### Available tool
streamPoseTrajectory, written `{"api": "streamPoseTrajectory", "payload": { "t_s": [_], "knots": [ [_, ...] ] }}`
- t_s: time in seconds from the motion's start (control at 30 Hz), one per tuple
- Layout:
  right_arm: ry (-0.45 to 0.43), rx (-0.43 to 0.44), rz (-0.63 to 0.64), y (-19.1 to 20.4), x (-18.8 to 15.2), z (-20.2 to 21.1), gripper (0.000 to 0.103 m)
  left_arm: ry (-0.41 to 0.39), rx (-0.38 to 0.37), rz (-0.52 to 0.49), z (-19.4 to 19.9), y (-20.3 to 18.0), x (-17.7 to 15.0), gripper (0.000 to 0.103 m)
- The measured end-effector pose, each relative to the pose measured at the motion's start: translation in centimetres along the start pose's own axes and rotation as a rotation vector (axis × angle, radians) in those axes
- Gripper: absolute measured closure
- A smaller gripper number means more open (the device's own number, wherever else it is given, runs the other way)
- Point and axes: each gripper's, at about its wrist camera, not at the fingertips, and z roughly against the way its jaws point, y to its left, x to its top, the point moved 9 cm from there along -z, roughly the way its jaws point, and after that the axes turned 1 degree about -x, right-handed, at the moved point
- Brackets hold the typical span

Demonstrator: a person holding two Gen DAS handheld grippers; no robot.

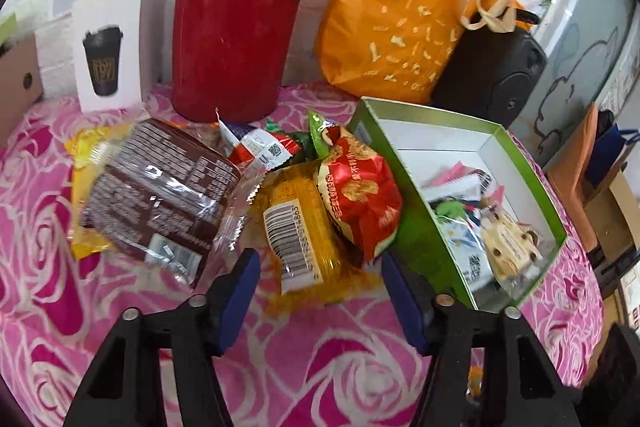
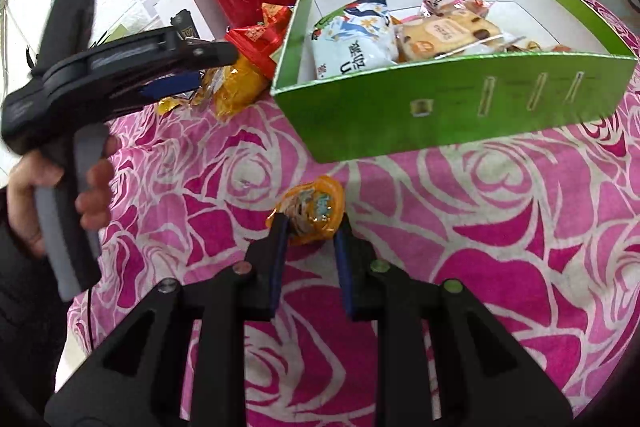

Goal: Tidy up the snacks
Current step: 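Grasp the orange-lidded jelly cup with the right gripper while the left gripper grasps the yellow barcode bag, then carry both snacks into the green box and open both grippers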

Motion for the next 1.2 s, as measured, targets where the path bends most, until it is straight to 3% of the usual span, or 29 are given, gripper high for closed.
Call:
{"api": "streamPoseTrajectory", "payload": {
  "t_s": [0.13,0.33,0.6,0.8,1.0,1.2],
  "knots": [
    [-0.001,0.0,-0.014,-0.3,-0.1,-0.1,0.078,0.047,-0.017,0.035,-1.9,0.3,-0.3,0.049],
    [0.005,0.014,-0.02,-0.2,-0.1,-0.6,0.078,0.054,-0.012,-0.005,-0.9,-0.1,-1.3,0.069],
    [-0.055,0.085,0.025,2.1,1.1,2.0,0.078,0.026,-0.012,-0.072,4.3,-0.4,-3.9,0.071],
    [-0.177,0.075,0.036,2.2,4.2,5.7,0.078,-0.06,-0.075,-0.123,9.4,-4.0,-2.3,0.071],
    [-0.289,-0.028,-0.012,-2.5,7.5,9.0,0.078,-0.104,-0.14,-0.224,10.6,-9.7,-0.3,0.071],
    [-0.32,-0.12,-0.071,-8.0,9.5,9.5,0.078,-0.072,-0.181,-0.283,7.8,-14.2,0.9,0.071]
  ]
}}
